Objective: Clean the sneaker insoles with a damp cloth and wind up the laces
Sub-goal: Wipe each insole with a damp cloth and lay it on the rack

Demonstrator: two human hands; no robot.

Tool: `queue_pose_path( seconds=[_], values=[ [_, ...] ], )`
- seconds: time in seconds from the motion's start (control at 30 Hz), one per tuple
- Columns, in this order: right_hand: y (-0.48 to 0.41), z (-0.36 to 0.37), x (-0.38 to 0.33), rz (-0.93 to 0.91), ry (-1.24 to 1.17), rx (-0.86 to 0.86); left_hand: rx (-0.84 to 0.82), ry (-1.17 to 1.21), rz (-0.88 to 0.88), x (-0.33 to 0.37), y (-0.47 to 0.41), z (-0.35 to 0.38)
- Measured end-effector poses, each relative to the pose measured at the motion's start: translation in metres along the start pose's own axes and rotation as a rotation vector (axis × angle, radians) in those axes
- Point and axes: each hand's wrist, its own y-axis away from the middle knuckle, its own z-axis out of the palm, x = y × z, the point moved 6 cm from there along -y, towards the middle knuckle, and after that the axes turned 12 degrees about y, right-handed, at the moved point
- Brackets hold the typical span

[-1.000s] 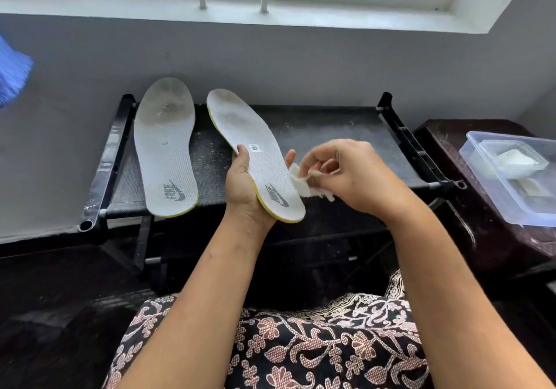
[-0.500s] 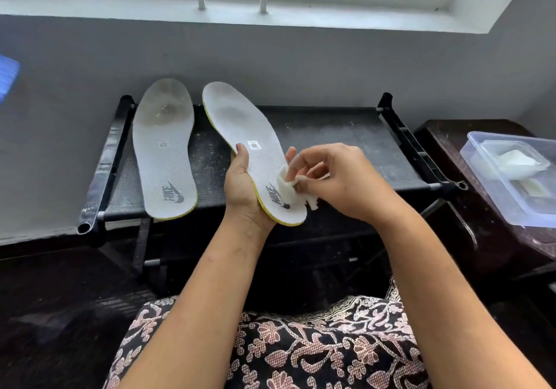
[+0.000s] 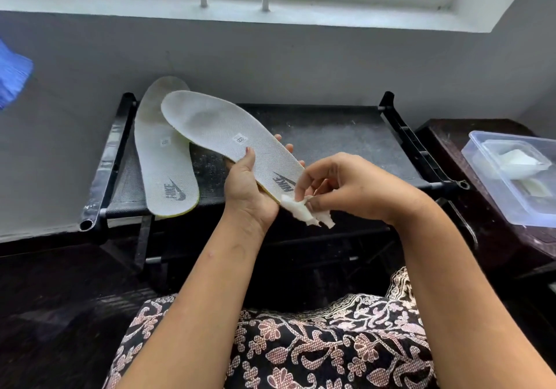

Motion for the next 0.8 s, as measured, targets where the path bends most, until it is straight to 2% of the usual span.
queue_pose_path(
  seconds=[0.13,0.43,0.57,0.63,0.7,0.8],
  values=[
    [-0.001,-0.004,0.000,0.028,0.013,0.113,0.008,-0.012,-0.021,-0.003,0.000,0.000],
    [-0.010,0.007,-0.012,-0.007,0.197,0.206,0.030,-0.154,-0.145,-0.010,0.005,-0.005],
    [-0.008,-0.004,0.002,0.149,0.305,0.422,-0.037,-0.227,-0.163,-0.017,0.009,0.000],
    [-0.005,-0.012,0.004,0.155,0.283,0.522,-0.059,-0.242,-0.160,-0.017,0.008,0.001],
    [-0.006,-0.012,0.002,0.095,0.164,0.481,-0.067,-0.247,-0.172,-0.016,0.008,0.002],
    [-0.010,0.002,-0.007,0.000,0.080,0.210,-0.030,-0.218,-0.237,-0.021,0.009,0.000]
  ],
)
